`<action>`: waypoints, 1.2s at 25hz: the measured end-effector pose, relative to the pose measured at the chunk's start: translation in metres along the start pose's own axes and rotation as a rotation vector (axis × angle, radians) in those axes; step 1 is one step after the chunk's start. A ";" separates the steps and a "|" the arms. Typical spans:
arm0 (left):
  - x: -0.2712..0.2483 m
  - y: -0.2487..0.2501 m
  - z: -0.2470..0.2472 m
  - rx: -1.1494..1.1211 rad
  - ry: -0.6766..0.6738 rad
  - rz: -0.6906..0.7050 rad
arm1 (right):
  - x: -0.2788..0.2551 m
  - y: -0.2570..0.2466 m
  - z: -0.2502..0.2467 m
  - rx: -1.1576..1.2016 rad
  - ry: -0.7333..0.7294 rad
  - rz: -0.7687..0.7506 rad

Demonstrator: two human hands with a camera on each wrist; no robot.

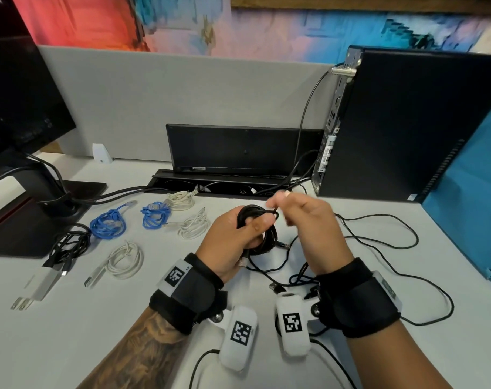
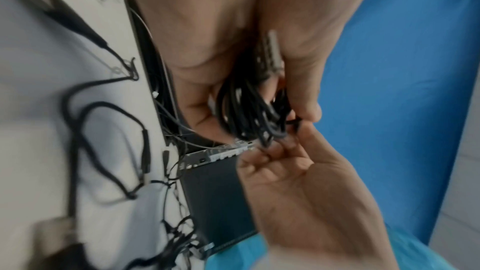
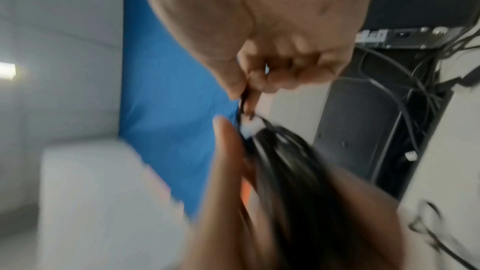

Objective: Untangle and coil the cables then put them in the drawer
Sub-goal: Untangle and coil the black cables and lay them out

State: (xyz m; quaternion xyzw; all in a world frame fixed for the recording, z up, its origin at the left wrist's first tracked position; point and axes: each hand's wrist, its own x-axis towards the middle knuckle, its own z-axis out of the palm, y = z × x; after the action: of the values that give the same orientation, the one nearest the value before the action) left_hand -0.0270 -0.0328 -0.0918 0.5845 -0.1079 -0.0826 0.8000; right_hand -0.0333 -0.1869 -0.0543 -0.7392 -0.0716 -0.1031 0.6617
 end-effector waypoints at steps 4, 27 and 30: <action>0.001 -0.004 0.009 0.177 -0.149 -0.161 | 0.014 -0.005 -0.026 0.076 0.429 -0.089; 0.003 0.000 -0.006 0.090 -0.009 0.049 | -0.005 -0.002 -0.012 -0.251 -0.191 -0.173; 0.003 0.004 -0.008 -0.160 -0.128 -0.049 | -0.004 -0.001 -0.010 -0.337 -0.254 -0.170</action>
State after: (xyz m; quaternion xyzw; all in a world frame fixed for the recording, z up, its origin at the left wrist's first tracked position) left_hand -0.0220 -0.0249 -0.0901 0.5146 -0.1375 -0.1476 0.8333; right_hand -0.0380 -0.1966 -0.0535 -0.8378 -0.1981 -0.0749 0.5033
